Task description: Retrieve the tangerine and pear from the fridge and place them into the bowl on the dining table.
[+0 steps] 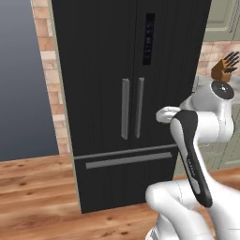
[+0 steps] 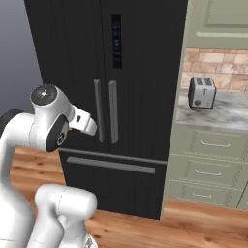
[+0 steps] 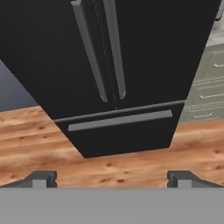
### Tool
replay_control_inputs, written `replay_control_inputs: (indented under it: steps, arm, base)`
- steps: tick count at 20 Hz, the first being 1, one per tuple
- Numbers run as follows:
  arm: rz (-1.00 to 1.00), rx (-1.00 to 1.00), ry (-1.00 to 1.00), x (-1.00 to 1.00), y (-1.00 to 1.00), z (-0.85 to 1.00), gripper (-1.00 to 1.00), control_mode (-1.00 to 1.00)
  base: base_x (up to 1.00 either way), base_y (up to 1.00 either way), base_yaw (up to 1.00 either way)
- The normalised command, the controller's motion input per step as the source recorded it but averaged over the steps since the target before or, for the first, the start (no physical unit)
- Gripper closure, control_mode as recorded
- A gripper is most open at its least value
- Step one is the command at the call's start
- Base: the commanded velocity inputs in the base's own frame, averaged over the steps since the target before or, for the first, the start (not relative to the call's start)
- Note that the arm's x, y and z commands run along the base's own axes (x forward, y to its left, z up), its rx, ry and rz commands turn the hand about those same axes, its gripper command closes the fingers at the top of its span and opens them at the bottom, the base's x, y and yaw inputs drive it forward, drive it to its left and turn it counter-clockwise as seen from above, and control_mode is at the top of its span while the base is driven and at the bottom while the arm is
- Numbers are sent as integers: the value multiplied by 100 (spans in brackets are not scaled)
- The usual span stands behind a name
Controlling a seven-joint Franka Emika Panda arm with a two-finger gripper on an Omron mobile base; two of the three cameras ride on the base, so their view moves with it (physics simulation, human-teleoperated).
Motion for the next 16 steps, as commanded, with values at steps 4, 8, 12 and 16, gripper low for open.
replay_control_inputs:
  steps: [4,8,12,16]
  arm:
    - [0,9,0,100,-7,0,-100,-100]
    - [0,2,0,86,-21,0,-100,-100]
    - [-3,0,0,69,-31,0,-100,-100]
    - [-5,0,0,66,-12,0,-100,-100]
  base:
    - [0,0,0]
    - [0,0,0]
    - [0,0,0]
    - [0,0,0]
